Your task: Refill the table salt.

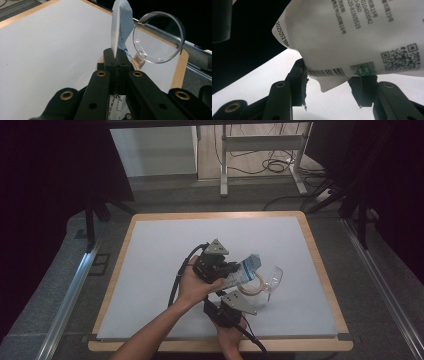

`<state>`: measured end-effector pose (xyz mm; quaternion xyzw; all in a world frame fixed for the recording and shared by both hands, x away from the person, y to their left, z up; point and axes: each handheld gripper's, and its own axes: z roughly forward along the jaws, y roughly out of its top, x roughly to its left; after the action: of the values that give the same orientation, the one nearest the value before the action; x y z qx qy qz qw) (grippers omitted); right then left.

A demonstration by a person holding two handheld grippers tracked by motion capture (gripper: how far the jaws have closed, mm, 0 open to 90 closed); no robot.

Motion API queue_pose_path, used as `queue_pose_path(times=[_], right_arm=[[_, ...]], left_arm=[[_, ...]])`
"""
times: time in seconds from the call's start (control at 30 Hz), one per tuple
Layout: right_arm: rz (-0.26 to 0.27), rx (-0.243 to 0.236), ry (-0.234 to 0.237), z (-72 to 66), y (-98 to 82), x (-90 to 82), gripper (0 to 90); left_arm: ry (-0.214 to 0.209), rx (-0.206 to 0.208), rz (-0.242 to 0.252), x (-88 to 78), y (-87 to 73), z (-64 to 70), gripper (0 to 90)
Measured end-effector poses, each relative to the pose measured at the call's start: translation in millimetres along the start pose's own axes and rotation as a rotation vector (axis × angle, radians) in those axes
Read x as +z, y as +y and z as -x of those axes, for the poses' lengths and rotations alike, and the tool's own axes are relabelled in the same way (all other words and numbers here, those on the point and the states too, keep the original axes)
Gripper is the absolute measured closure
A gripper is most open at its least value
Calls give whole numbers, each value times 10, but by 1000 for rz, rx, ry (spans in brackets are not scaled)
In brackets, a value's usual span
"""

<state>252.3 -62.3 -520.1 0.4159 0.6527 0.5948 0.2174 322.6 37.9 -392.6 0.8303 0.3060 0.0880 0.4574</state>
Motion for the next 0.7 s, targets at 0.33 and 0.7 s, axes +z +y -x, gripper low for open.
queue_pose_path(times=[0.33,0.7], right_arm=[[15,37,-4,-12,38,27,520],[15,46,-2,-9,74,93,522]], left_arm=[[10,20,-29,36,63,16,900],[34,32,-45,59,94,6,900]])
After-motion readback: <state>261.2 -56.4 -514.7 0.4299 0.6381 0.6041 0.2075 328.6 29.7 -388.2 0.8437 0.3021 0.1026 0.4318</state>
